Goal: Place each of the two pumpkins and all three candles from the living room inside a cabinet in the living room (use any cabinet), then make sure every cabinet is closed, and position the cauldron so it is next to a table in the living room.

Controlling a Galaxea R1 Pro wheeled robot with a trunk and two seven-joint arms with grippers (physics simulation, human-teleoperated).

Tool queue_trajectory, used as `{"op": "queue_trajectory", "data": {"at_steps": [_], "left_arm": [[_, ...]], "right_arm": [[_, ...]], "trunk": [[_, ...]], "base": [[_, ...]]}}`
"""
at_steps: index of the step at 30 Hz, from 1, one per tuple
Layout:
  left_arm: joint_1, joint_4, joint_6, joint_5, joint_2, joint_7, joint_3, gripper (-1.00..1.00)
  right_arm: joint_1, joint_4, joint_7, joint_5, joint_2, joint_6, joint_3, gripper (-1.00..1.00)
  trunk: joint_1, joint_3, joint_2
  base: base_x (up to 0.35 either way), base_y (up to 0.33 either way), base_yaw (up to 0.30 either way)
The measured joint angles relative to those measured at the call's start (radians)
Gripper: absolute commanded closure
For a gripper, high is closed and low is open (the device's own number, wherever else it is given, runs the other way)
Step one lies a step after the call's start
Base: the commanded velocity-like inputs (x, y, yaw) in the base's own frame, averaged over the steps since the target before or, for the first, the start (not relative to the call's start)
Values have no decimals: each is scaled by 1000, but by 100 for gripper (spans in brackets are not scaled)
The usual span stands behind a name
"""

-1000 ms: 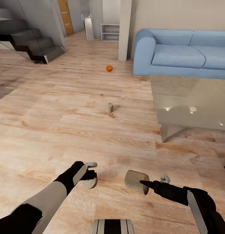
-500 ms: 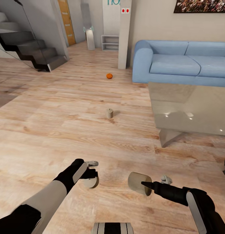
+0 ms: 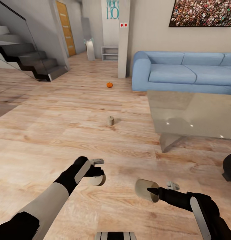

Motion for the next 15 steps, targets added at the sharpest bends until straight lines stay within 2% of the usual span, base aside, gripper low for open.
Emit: {"op": "queue_trajectory", "data": {"at_steps": [3,5,9,15], "left_arm": [[0,-2,6,0,0,0,0,100],[0,-3,7,0,0,0,0,100],[0,-5,8,-1,0,0,1,100],[0,-5,9,-1,1,0,2,100]], "right_arm": [[0,0,-64,1,2,0,6,100],[0,0,-80,-4,3,0,7,100],[0,0,-91,-2,3,0,8,100],[0,0,-97,0,3,1,8,100]], "trunk": [[-1,12,1],[-2,19,1],[-4,35,2],[-7,58,4]], "base": [[-276,198,-273],[-278,211,-283],[-237,194,-286],[-66,58,-289]]}}
